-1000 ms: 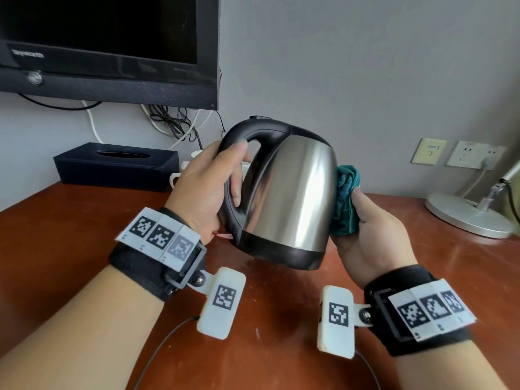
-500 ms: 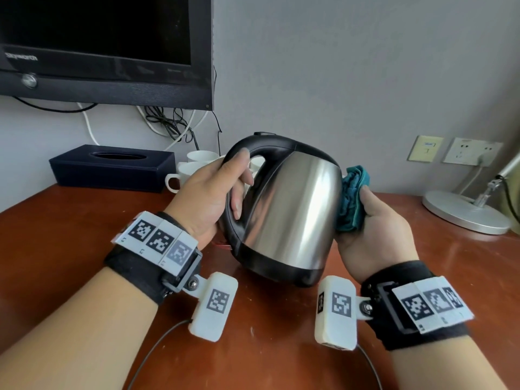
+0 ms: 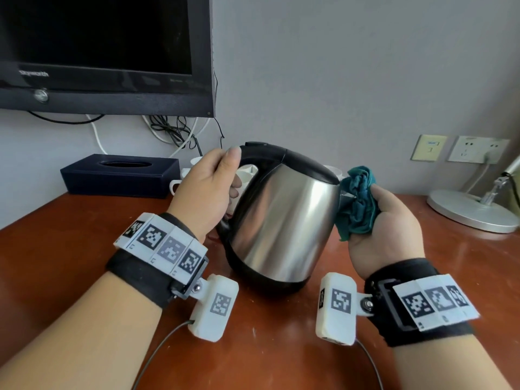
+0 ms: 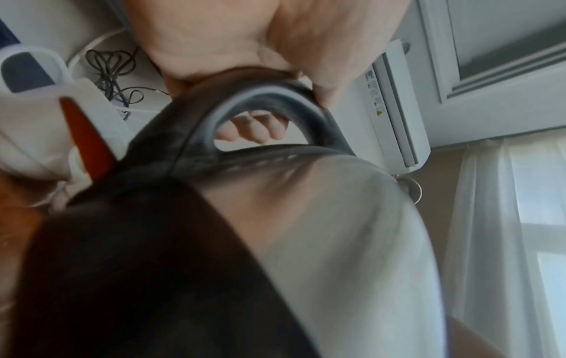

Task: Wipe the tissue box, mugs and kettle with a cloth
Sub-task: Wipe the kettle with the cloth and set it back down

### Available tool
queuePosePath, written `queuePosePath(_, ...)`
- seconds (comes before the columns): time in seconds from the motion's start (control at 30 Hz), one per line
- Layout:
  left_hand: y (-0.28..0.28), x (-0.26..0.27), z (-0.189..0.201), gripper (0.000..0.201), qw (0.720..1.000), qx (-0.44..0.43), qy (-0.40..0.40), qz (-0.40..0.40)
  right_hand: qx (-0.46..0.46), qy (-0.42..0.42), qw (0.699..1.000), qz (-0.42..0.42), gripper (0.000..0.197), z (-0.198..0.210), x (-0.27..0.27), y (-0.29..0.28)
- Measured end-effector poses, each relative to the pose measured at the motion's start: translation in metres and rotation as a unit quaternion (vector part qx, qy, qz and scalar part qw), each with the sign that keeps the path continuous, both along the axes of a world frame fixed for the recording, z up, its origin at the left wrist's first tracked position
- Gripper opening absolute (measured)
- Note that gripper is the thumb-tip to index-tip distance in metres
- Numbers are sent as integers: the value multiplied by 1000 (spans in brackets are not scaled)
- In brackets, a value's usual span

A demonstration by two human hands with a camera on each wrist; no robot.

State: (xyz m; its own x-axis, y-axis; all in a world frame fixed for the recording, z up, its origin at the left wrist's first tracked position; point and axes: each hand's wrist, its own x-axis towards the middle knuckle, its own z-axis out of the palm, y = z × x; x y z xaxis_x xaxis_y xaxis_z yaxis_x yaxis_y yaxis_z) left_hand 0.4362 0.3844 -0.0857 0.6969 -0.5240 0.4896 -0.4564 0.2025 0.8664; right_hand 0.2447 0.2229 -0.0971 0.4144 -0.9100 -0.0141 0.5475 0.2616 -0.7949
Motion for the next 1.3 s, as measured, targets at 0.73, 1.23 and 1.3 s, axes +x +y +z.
queuePosePath(0.73,-3,-53,79,77,965,262,23,21,-161,44,981,101,30,9,-77,61)
queuePosePath(1.23,7,-100,109,62,893,420,-159,33,-234,135,963,17,33,24,-105,91)
queuePosePath(1.3,8,-100,109,58,880,436,-185,38,-270,157,950,13,37,23,-100,100)
